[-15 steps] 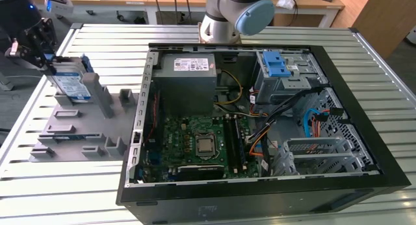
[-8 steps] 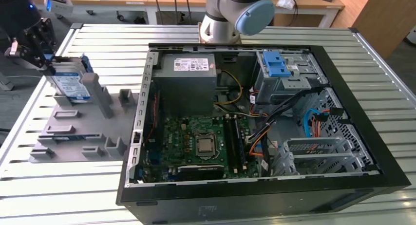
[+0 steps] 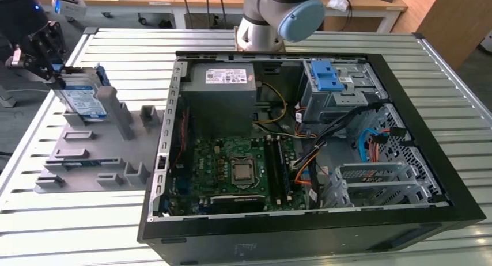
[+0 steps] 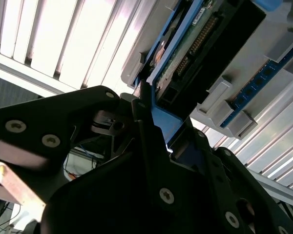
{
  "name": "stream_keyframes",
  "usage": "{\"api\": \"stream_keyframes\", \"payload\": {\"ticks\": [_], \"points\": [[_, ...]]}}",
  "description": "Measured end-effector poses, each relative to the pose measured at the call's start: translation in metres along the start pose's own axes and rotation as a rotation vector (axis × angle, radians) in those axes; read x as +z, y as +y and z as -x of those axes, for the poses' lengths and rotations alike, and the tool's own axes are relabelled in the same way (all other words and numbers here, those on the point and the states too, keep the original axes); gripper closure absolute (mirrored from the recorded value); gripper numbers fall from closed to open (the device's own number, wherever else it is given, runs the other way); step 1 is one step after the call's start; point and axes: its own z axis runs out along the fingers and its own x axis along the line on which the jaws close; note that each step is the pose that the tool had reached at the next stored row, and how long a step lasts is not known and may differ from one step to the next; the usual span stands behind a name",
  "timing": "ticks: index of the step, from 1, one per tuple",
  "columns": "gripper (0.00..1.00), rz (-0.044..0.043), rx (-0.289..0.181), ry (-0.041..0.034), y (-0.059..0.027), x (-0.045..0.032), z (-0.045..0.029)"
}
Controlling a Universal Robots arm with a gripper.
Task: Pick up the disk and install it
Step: 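Pick up the disk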
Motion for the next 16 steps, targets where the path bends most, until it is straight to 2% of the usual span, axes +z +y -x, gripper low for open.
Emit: {"api": "stream_keyframes", "payload": {"ticks": [3, 4, 16], "points": [[0.62, 0.0, -0.001, 0.0, 0.0, 0.0, 0.0], [0.56, 0.0, -0.001, 0.0001, 0.0, 0.0, 0.0], [0.56, -0.0009, -0.002, 0.0, 0.0011, 0.0001, 0.0]]}}
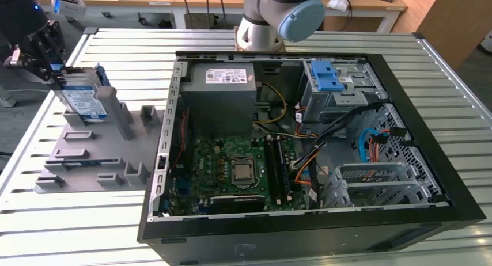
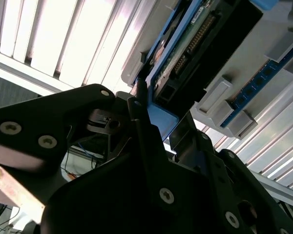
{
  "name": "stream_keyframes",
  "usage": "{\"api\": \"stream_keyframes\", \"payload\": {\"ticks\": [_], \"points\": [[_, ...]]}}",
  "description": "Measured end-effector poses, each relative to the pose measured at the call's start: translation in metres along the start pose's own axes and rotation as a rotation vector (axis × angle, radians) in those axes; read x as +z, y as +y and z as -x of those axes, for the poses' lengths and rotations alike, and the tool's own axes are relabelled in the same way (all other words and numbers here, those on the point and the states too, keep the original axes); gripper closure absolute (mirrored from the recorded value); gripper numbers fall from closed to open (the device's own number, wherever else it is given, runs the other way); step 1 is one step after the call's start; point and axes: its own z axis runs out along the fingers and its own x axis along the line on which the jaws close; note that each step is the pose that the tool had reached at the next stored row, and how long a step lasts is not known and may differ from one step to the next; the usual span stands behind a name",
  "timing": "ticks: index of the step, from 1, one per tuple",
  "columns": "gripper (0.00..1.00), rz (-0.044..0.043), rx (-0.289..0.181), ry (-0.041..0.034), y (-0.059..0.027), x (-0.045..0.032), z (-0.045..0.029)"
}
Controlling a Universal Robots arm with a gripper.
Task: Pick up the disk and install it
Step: 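Pick up the disk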
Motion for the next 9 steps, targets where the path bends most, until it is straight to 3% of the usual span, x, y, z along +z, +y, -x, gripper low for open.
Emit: {"api": "stream_keyframes", "payload": {"ticks": [9], "points": [[0.57, -0.0001, 0.0, 0.0001, 0.0003, -0.0001, 0.0]]}}
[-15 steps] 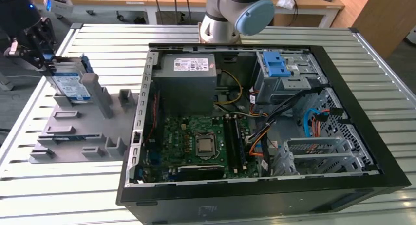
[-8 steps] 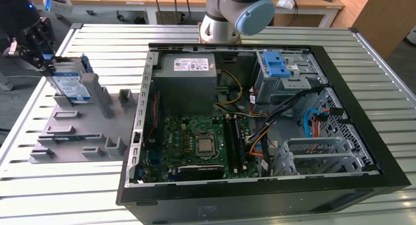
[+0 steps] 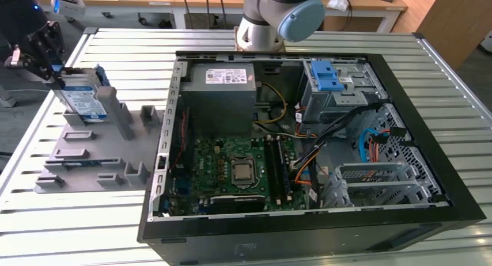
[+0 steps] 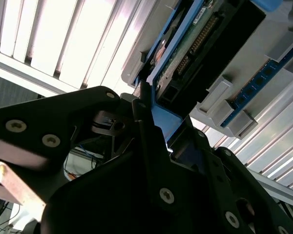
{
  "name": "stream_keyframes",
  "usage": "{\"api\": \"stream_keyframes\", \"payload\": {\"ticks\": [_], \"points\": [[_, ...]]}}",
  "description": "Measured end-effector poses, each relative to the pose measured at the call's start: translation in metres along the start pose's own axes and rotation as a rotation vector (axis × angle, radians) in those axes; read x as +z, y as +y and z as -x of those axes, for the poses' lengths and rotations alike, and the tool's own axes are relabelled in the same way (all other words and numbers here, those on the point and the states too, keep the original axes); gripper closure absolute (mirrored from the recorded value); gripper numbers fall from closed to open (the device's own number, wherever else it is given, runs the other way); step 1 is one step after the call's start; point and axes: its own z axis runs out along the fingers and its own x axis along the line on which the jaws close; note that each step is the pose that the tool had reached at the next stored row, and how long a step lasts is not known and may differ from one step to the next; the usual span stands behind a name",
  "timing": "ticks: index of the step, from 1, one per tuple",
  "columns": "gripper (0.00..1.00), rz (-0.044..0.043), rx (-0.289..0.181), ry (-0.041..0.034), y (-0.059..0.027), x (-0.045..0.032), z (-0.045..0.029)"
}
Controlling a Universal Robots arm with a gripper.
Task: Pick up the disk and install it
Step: 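Pick up the disk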
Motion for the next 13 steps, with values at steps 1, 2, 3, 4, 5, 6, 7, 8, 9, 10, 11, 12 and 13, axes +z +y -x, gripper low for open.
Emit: {"api": "stream_keyframes", "payload": {"ticks": [1, 2, 3, 4, 5, 6, 7, 8, 9, 10, 11, 12, 13], "points": [[0.64, 0.0, 0.0, 0.0, 0.0, 0.0, 0.0], [0.64, 0.0, 0.0, 0.0, 0.0, 0.0, 0.0], [0.64, 0.0, 0.0, 0.0, 0.0, 0.0, 0.0], [0.64, 0.0, 0.0, 0.0, 0.0001, 0.0, 0.0], [0.64, 0.0, 0.0, 0.0, 0.0001, 0.0, 0.0], [0.64, -0.0001, 0.0, 0.0, 0.0001, 0.0, 0.0], [0.64, 0.0, 0.0, 0.0, 0.0001, 0.0, 0.0], [0.64, 0.0, 0.0, 0.0, 0.0001, 0.0, 0.0], [0.64, -0.0001, 0.0, -0.0001, 0.0001, 0.0, 0.0], [0.64, -0.0001, 0.0, 0.0, 0.0001, 0.0, 0.0], [0.64, 0.0, 0.0, 0.0, 0.0001, 0.0, 0.0], [0.64, 0.0, 0.0, 0.0, 0.0002, 0.0, 0.0], [0.64, -0.0001, 0.0, -0.0001, 0.0002, -0.0001, 0.0]]}}
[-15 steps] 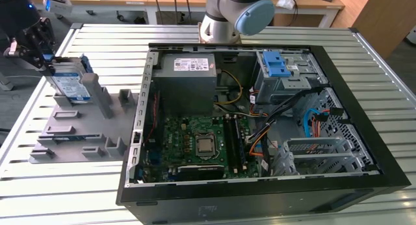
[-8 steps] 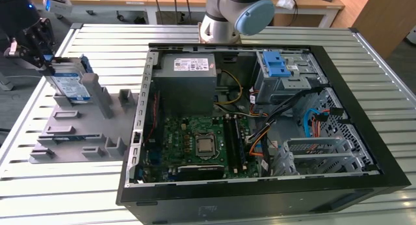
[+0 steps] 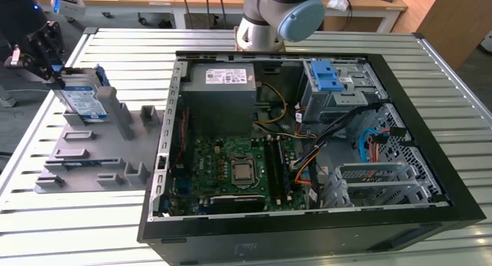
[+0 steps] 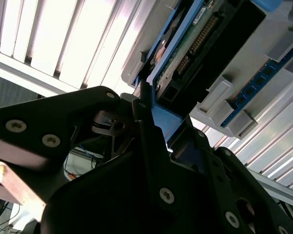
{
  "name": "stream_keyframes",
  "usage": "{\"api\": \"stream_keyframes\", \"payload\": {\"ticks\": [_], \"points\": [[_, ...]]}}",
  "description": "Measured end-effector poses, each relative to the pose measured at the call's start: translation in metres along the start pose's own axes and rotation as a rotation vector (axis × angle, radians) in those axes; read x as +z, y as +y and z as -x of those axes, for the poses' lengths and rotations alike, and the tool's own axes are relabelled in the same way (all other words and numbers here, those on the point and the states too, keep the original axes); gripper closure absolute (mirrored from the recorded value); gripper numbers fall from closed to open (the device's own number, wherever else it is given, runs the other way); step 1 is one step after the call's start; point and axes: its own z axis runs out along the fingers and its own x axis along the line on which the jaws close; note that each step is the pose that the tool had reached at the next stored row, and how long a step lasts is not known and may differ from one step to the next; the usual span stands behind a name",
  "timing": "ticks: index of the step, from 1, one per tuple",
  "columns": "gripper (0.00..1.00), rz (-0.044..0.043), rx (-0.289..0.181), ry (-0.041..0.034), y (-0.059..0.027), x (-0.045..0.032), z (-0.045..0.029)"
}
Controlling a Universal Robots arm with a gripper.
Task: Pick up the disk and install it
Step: 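Pick up the disk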
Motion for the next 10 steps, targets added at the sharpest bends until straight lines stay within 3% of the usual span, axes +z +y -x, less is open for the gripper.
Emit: {"api": "stream_keyframes", "payload": {"ticks": [10], "points": [[0.64, 0.0001, 0.0, 0.0001, 0.0001, -0.0065, 0.0]]}}
